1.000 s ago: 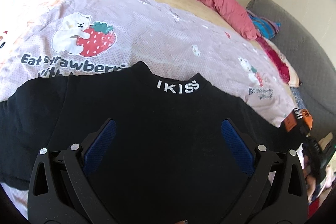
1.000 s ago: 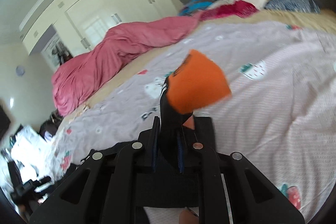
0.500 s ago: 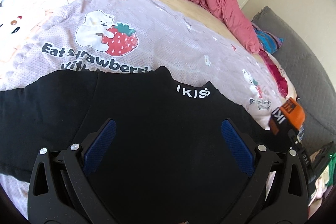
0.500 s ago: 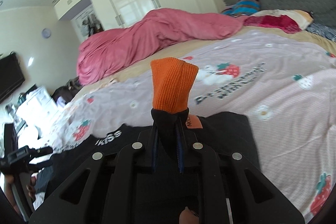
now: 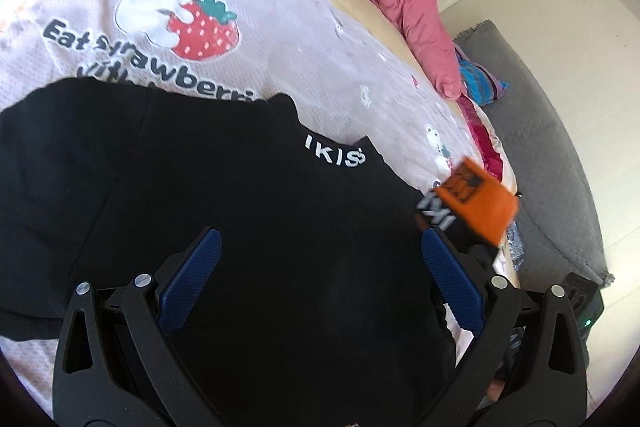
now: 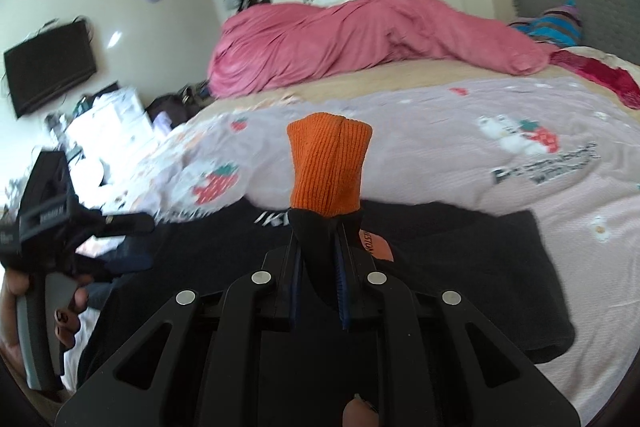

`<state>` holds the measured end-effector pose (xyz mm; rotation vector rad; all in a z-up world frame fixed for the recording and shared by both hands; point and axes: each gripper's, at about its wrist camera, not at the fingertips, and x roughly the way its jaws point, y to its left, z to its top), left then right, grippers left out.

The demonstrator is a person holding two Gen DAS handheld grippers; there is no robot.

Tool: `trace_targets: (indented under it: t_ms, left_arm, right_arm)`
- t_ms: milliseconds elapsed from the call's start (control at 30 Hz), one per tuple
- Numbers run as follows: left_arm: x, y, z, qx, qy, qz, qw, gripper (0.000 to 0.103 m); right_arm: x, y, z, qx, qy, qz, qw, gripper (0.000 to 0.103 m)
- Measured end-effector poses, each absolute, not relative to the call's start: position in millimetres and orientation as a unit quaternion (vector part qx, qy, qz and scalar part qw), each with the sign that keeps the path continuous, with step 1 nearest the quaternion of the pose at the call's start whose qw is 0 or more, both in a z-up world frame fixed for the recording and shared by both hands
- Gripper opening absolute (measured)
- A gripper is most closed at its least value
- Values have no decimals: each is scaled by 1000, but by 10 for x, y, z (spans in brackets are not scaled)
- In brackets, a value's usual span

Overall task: Fold small clothes
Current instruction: 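Lift the cuff with the right gripper and carry it across the shirt body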

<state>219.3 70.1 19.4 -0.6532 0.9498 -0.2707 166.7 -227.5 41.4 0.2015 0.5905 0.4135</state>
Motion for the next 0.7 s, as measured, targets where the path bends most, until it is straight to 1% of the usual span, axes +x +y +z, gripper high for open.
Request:
trace_targets:
  t_ms: [267, 367, 467, 533, 700]
  left_arm:
    - [2237, 682, 24, -344, 468, -148, 800, 94]
    - [2249, 652, -31, -351, 475, -157, 791, 94]
    - [2254, 652, -86, -361, 479, -157, 785, 94]
    - [2257, 647, -132, -370, 482, -161, 778, 94]
    - [2248, 578, -194, -367, 490, -164, 773, 94]
  right_arm:
    - [1585, -1873, 224, 68, 310, 237, 918, 14]
    - [1553, -1812, 182, 65, 317, 248, 913, 16]
    - [1516, -1767, 147, 59, 325, 262, 907, 25]
    - [1465, -1755, 124, 58, 333, 277, 900, 47]
    - [1343, -1751, 102, 46, 345, 298, 889, 49]
